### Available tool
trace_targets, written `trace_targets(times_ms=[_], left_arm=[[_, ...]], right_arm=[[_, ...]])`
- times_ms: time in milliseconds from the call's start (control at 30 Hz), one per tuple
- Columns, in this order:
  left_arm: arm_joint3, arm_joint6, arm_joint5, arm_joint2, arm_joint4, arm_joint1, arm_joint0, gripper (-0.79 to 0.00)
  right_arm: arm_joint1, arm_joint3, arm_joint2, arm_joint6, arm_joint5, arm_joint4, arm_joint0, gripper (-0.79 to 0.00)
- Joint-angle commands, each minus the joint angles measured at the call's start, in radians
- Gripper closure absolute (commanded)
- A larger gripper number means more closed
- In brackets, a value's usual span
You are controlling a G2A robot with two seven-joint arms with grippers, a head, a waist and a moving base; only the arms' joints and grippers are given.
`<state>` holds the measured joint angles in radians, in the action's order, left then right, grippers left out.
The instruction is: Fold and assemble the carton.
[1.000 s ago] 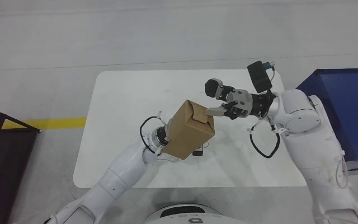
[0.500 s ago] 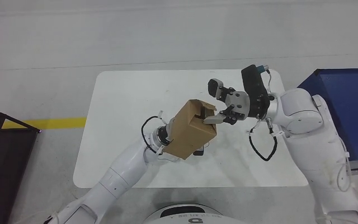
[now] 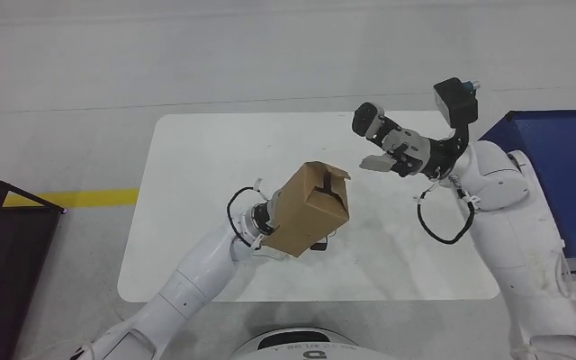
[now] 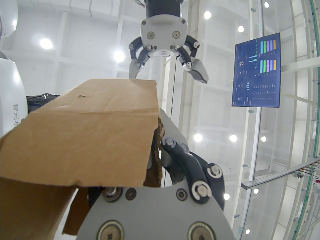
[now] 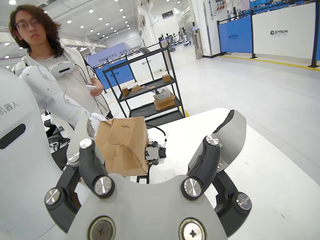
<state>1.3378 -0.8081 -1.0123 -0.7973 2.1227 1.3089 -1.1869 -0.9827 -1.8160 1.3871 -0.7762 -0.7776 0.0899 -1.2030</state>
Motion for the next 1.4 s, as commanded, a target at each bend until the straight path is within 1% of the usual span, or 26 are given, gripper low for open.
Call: trace_targets(times_ms=[0,33,67,233,300,333,367,400,467,533,633,700,767,800,933,1067,1267,1367], left_arm=[[0.002,0.000,0.000,0.003,-0.002,0.000,0.000,0.000],[0.002,0.000,0.000,0.003,-0.003,-0.001,0.000,0.000],[0.002,0.000,0.000,0.004,-0.003,-0.001,0.001,0.000],[0.004,0.000,0.000,-0.002,-0.012,-0.002,0.000,0.000],[0.006,0.000,0.000,-0.004,-0.014,-0.002,-0.003,0.000],[0.007,0.000,0.000,-0.005,-0.015,-0.002,-0.005,0.000],[0.008,0.000,0.000,-0.006,-0.016,-0.002,-0.006,0.000],[0.009,0.000,0.000,-0.006,-0.016,-0.002,-0.007,0.000],[0.011,0.000,0.000,-0.008,-0.018,-0.002,-0.008,0.000],[0.013,0.000,0.000,-0.009,-0.019,-0.003,-0.010,0.000],[0.015,0.000,0.000,-0.012,-0.020,-0.004,-0.012,0.000],[0.016,0.000,0.000,-0.013,-0.020,-0.004,-0.013,0.000],[0.016,0.000,0.000,-0.013,-0.021,-0.004,-0.014,0.000],[0.017,0.000,0.000,-0.013,-0.021,-0.004,-0.014,0.000],[0.018,0.000,0.000,-0.011,-0.025,-0.004,-0.014,0.000],[0.017,0.000,0.000,-0.011,-0.024,-0.003,-0.014,0.000],[0.015,0.000,0.000,-0.008,-0.019,-0.003,-0.010,0.000],[0.014,0.000,0.000,-0.005,-0.017,-0.004,-0.006,0.000]], right_arm=[[0.001,-0.015,-0.012,-0.023,0.022,-0.053,0.004,-0.693],[0.001,-0.025,-0.022,-0.035,0.022,-0.068,0.005,-0.539],[0.002,-0.031,-0.028,-0.048,0.022,-0.085,0.008,-0.486],[0.007,-0.060,-0.050,-0.103,0.008,-0.120,0.017,-0.468],[0.009,-0.066,-0.051,-0.112,0.010,-0.122,0.017,-0.489],[0.010,-0.067,-0.051,-0.111,0.010,-0.121,0.017,-0.536],[0.011,-0.067,-0.051,-0.112,0.009,-0.120,0.016,-0.563],[0.012,-0.067,-0.051,-0.113,0.008,-0.118,0.016,-0.566],[0.014,-0.072,-0.053,-0.124,0.002,-0.119,0.016,-0.548],[0.016,-0.080,-0.057,-0.136,-0.007,-0.114,0.017,-0.560],[0.020,-0.091,-0.061,-0.152,-0.015,-0.107,0.017,-0.680],[0.023,-0.095,-0.063,-0.161,-0.016,-0.104,0.016,-0.696],[0.025,-0.098,-0.064,-0.166,-0.015,-0.101,0.016,-0.736],[0.026,-0.098,-0.063,-0.168,-0.011,-0.103,0.016,-0.742],[0.029,-0.098,-0.056,-0.158,0.007,-0.117,0.013,-0.699],[0.033,-0.099,-0.054,-0.154,0.018,-0.135,0.011,-0.680],[0.038,-0.110,-0.067,-0.176,0.015,-0.153,0.015,-0.699],[0.040,-0.115,-0.067,-0.175,0.031,-0.169,0.021,-0.711]])
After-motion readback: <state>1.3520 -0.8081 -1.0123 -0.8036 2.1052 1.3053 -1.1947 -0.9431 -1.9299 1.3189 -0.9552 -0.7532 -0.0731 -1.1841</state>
